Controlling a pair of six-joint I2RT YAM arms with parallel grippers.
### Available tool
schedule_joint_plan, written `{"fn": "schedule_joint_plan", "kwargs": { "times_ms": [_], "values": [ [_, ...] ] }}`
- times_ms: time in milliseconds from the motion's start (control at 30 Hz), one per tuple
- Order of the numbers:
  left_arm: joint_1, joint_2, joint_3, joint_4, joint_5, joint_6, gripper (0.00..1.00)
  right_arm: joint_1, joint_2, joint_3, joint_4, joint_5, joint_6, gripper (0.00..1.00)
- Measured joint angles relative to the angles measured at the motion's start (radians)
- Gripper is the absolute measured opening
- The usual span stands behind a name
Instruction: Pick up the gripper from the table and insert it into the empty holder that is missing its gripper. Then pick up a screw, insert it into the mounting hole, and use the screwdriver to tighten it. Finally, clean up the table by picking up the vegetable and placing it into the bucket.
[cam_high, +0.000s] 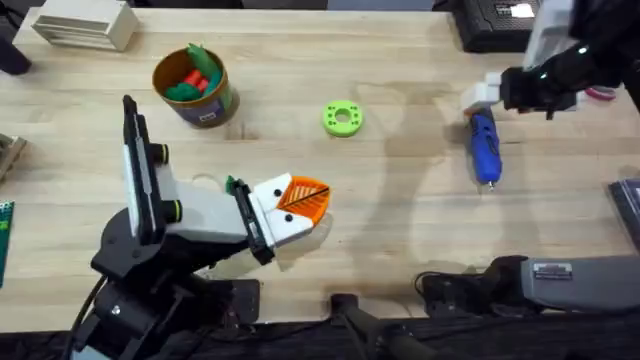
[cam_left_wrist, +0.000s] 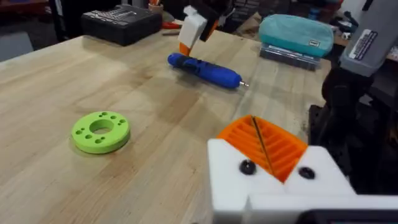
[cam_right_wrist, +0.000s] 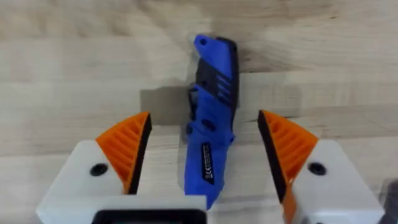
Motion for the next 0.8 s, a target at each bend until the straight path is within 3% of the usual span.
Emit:
{"fn": "schedule_joint_plan", "kwargs": {
  "times_ms": [200,467,567,700,733,800],
  "values": [
    [0.0,0.0,0.0,0.0,0.0,0.0,0.01,-0.005,0.1,-0.001,0.02,-0.008,-0.111,0.989],
    [0.0,0.0,0.0,0.0,0.0,0.0,0.01,-0.059,0.214,-0.001,0.079,-0.012,-0.149,0.989],
    [0.0,0.0,0.0,0.0,0.0,0.0,0.01,-0.08,0.244,-0.001,0.114,-0.062,-0.154,0.958],
    [0.0,0.0,0.0,0.0,0.0,0.0,0.01,-0.081,0.252,-0.001,0.154,-0.1,-0.156,0.839],
    [0.0,0.0,0.0,0.0,0.0,0.0,0.01,-0.081,0.253,-0.001,0.156,-0.106,-0.157,0.675],
    [0.0,0.0,0.0,0.0,0.0,0.0,0.01,-0.081,0.253,-0.001,0.157,-0.109,-0.157,0.51]
  ]
}}
